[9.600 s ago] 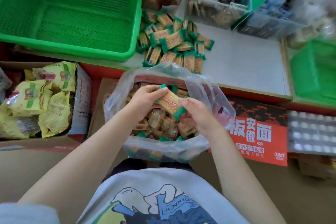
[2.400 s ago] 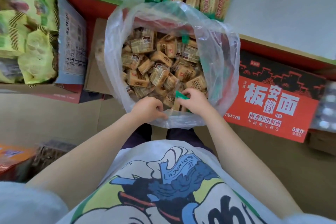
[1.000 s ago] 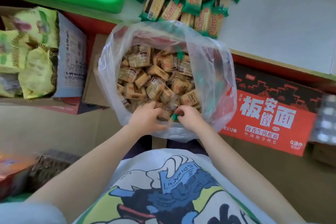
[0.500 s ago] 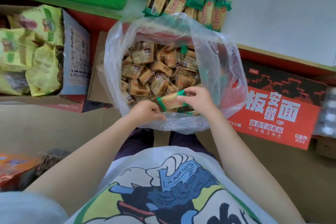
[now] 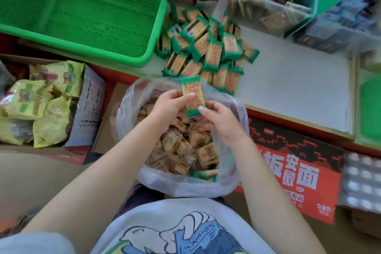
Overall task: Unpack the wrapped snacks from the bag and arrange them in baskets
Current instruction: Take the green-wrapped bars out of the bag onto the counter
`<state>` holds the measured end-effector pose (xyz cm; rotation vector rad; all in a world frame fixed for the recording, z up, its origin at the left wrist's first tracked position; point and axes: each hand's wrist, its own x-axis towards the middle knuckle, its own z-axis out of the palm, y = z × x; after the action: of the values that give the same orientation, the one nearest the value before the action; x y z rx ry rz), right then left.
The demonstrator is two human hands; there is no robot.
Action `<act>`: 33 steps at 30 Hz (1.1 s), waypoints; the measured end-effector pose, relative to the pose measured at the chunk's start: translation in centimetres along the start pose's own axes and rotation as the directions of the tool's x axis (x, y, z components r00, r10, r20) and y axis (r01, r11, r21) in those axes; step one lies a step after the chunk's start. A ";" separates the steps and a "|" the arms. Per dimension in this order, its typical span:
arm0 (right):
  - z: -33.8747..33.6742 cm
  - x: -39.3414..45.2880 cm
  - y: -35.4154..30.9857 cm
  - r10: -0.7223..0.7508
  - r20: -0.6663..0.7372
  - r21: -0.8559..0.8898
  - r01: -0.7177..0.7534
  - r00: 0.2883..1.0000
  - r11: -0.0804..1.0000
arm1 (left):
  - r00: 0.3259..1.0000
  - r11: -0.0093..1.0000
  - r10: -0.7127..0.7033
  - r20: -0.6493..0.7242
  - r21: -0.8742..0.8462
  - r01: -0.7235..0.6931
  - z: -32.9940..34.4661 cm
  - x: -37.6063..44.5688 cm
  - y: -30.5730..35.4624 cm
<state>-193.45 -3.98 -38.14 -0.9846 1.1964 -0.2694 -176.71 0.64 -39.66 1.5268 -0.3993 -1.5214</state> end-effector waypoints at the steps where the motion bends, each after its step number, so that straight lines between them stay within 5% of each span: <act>1: -0.2 0.3 -0.6 0.001 0.008 -0.028 -0.001 1.000 1.000 | 1.000 0.999 0.027 -0.002 0.044 -0.027 0.2 0.6 0.5; 4: -1.0 1.1 -2.2 0.006 -0.029 -0.051 -0.007 1.000 0.999 | 0.984 0.957 0.129 -0.127 0.277 -0.090 0.7 3.1 0.9; 8: -2.2 4.3 -5.3 0.003 -0.174 0.073 0.009 0.985 0.997 | 0.963 0.649 0.196 -0.184 0.761 0.013 -0.3 6.1 -0.9; 12: -2.0 9.4 -9.2 -0.045 -0.194 0.230 0.090 0.980 0.969 | 0.988 0.509 0.094 -0.120 0.859 0.057 -1.2 6.8 -2.6; 18: -2.0 11.5 -8.5 0.005 -0.246 0.228 0.053 0.969 0.972 | 0.977 0.209 0.185 -0.109 0.975 0.070 -0.3 6.3 -1.7; 23: -1.4 4.1 -3.2 -0.005 -0.029 0.050 0.006 1.000 0.999 | 0.990 0.168 0.118 -0.082 0.984 0.062 -1.0 6.4 -2.1; 27: -1.5 0.0 3.3 0.297 0.215 -0.396 -0.195 0.930 0.897 | 0.981 0.222 0.190 -0.039 0.975 -0.005 -1.2 4.8 -4.1; 30: -3.4 -1.2 7.8 0.344 0.113 -0.732 -0.156 0.932 0.664 | 0.956 0.231 0.290 0.056 0.965 -0.126 -0.8 1.8 -7.0; 33: -5.5 -2.2 11.2 0.308 0.002 -0.855 -0.158 0.951 0.494 | 0.974 0.283 0.021 0.226 0.933 -0.222 0.4 -1.3 -11.0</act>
<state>-202.54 1.18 -45.39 -1.6312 1.3035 0.7083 -181.30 7.36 -47.21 2.1591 -1.7938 -1.2738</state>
